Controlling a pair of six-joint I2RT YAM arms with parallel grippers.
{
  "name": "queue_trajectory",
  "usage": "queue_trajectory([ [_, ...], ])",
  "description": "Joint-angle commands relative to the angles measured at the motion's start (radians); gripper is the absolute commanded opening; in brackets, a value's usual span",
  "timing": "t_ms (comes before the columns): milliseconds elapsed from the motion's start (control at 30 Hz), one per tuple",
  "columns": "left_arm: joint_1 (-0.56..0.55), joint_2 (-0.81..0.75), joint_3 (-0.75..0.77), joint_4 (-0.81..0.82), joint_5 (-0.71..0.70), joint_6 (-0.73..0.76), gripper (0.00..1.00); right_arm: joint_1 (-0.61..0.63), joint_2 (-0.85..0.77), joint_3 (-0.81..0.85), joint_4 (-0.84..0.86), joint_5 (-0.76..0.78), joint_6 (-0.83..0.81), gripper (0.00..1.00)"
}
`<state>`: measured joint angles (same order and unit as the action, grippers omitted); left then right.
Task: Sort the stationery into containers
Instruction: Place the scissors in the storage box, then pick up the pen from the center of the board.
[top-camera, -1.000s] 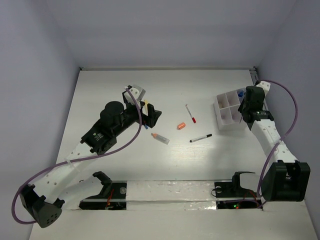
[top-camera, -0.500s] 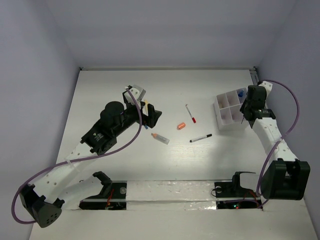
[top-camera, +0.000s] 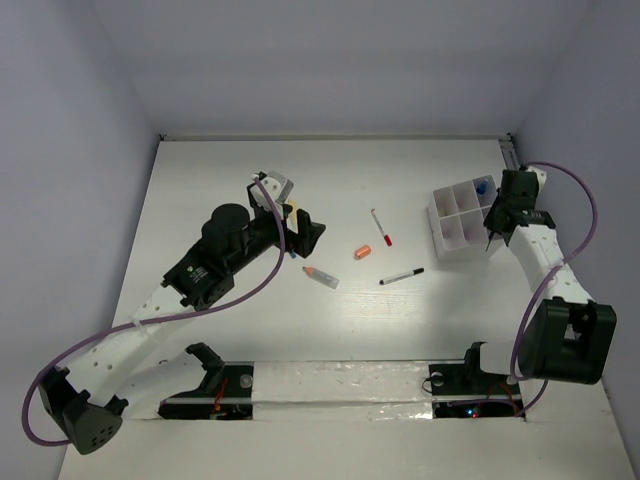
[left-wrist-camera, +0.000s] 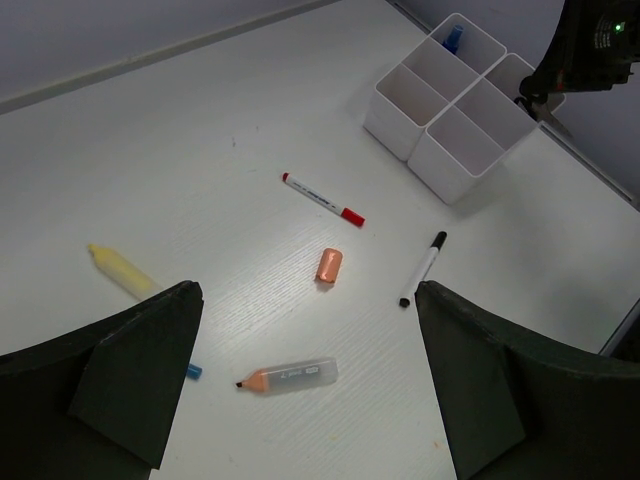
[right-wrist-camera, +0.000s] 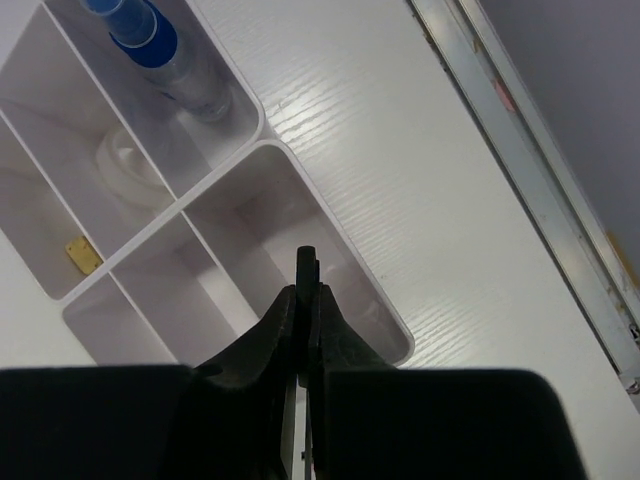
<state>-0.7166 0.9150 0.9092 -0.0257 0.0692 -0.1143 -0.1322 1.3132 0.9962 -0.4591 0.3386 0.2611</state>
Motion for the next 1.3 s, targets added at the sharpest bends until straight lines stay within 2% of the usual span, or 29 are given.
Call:
queue_trajectory([
  [0, -0.011, -0.008, -0.01, 0.052, -0.003, -0.004, 0.86, -0.012, 0.004, 0.056, -0.012, -0.059, -0.006, 0.12],
  [33, -0.011, -0.008, -0.01, 0.052, -0.005, -0.002, 0.86, -0.012, 0.004, 0.059, -0.012, -0.058, -0.003, 0.31],
  [67, -0.011, -0.007, -0.01, 0.052, -0.005, -0.002, 0.86, -0.012, 0.001, 0.061, -0.012, -0.055, -0.003, 0.4],
  [100, -0.011, -0.008, -0.01, 0.052, -0.006, -0.004, 0.86, -0.012, -0.002, 0.062, -0.012, -0.056, -0.002, 0.53],
  [133, -0.011, -0.007, -0.01, 0.052, -0.006, -0.004, 0.86, -0.012, -0.006, 0.067, -0.012, -0.058, -0.002, 0.58],
  [233, -0.011, -0.007, -0.01, 0.05, -0.008, -0.001, 0.86, -0.012, -0.02, 0.094, -0.015, -0.052, -0.005, 0.71],
  [300, -0.011, -0.008, -0.009, 0.049, -0.009, -0.001, 0.86, -0.012, -0.016, 0.122, -0.029, -0.053, -0.008, 0.75],
  [433, -0.011, -0.01, -0.009, 0.047, -0.02, 0.001, 0.86, -0.012, -0.019, 0.165, -0.041, -0.081, -0.014, 0.76],
  [533, -0.011, -0.008, -0.009, 0.047, -0.02, 0.002, 0.86, -0.012, -0.07, 0.168, 0.002, -0.202, -0.029, 0.76],
  [600, -0.011, -0.007, -0.007, 0.047, -0.02, 0.002, 0.86, -0.012, -0.101, 0.163, 0.025, -0.353, -0.031, 0.76],
  [667, -0.011, -0.005, -0.007, 0.044, -0.032, 0.004, 0.86, -0.012, -0.135, 0.148, 0.054, -0.499, -0.026, 0.69],
  [700, -0.011, -0.007, -0.007, 0.043, -0.034, 0.007, 0.86, 0.009, -0.138, 0.144, 0.063, -0.541, -0.023, 0.63],
  [733, -0.011, -0.01, -0.007, 0.043, -0.045, 0.008, 0.86, 0.026, -0.141, 0.137, 0.074, -0.57, -0.014, 0.43],
  [767, -0.011, -0.01, -0.007, 0.043, -0.049, 0.01, 0.86, 0.048, -0.135, 0.131, 0.079, -0.607, -0.013, 0.33],
  [800, -0.011, -0.01, -0.007, 0.041, -0.052, 0.011, 0.86, 0.075, -0.128, 0.128, 0.08, -0.615, -0.011, 0.28],
  [833, -0.011, -0.01, -0.007, 0.04, -0.06, 0.013, 0.86, 0.148, -0.118, 0.127, 0.082, -0.61, -0.013, 0.19],
  [867, -0.011, -0.008, -0.006, 0.037, -0.06, 0.015, 0.86, 0.237, -0.092, 0.125, 0.088, -0.561, -0.017, 0.14],
  [900, -0.011, -0.008, -0.006, 0.036, -0.06, 0.015, 0.86, 0.238, -0.074, 0.128, 0.088, -0.561, -0.017, 0.14],
  [933, -0.011, -0.008, -0.004, 0.035, -0.06, 0.016, 0.86, 0.315, -0.049, 0.134, 0.085, -0.534, -0.022, 0.14],
  [1067, -0.011, -0.013, -0.006, 0.032, -0.112, 0.024, 0.86, 0.465, 0.085, 0.154, 0.115, -0.489, -0.011, 0.14],
  [1267, -0.011, -0.007, -0.004, 0.027, -0.16, 0.024, 0.86, 0.571, 0.276, 0.211, 0.149, -0.451, -0.008, 0.24],
])
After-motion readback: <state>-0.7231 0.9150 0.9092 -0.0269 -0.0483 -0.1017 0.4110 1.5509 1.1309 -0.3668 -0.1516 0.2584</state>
